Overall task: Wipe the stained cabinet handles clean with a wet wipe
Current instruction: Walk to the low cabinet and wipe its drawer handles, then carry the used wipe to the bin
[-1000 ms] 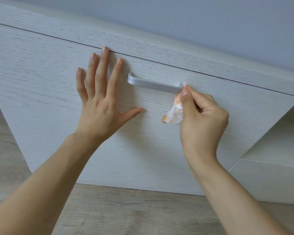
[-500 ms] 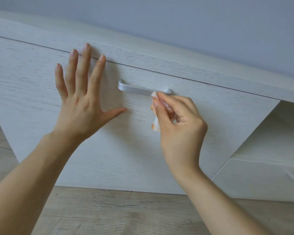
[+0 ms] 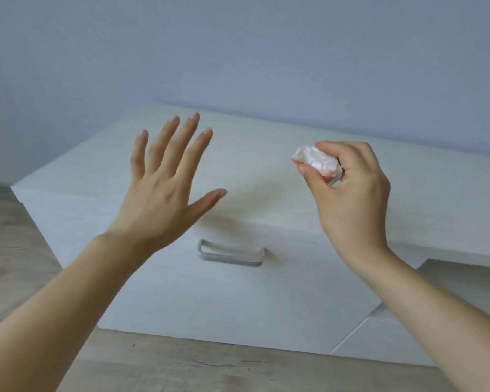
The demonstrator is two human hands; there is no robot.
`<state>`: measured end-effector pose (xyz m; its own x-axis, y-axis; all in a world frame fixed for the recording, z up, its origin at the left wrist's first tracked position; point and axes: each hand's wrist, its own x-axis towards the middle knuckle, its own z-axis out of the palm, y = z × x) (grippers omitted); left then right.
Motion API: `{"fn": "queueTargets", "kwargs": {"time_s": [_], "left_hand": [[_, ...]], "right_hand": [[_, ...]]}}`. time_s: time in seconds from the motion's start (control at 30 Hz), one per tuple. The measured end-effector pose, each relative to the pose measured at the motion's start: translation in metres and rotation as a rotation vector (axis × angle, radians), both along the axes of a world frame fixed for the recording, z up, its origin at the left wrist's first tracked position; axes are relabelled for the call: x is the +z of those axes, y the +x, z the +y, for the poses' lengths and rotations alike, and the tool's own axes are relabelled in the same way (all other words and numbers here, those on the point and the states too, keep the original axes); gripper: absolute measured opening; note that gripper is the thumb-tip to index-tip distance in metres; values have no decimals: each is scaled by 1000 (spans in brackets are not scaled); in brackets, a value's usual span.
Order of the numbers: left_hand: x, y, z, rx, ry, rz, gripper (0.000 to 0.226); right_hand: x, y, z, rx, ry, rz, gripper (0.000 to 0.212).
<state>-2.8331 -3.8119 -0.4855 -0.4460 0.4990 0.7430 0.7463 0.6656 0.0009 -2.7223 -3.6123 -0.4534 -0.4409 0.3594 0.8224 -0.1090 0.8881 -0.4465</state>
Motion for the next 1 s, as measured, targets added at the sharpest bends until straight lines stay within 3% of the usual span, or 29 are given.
{"fn": "queueTargets", "kwargs": {"time_s": [0.1, 0.23, 0.37, 0.47, 0.57, 0.7, 0.83, 1.0], "left_hand": [[74, 0, 20, 80, -192, -132, 78], [184, -3, 52, 182, -382, -198, 77], [322, 12, 93, 131, -508, -265, 72], [431, 31, 132, 58, -554, -253, 69], [529, 57, 180, -24, -572, -191, 67], [612, 95, 236, -100, -553, -126, 65], [648, 150, 294, -195, -552, -71, 65], [652, 212, 364, -345, -606, -48, 64]], "right_hand": [[67, -8, 23, 20, -14, -166, 9], [178, -12, 61, -76, -74, -459, 14], [314, 4, 99, -131, -180, -816, 8], [418, 29, 126, -181, -186, -949, 10], [511, 63, 155, -255, -131, -1006, 13], [590, 114, 189, -290, -82, -1002, 12], [629, 185, 232, -342, -197, -865, 6], [640, 271, 283, -439, -278, -808, 6]]}}
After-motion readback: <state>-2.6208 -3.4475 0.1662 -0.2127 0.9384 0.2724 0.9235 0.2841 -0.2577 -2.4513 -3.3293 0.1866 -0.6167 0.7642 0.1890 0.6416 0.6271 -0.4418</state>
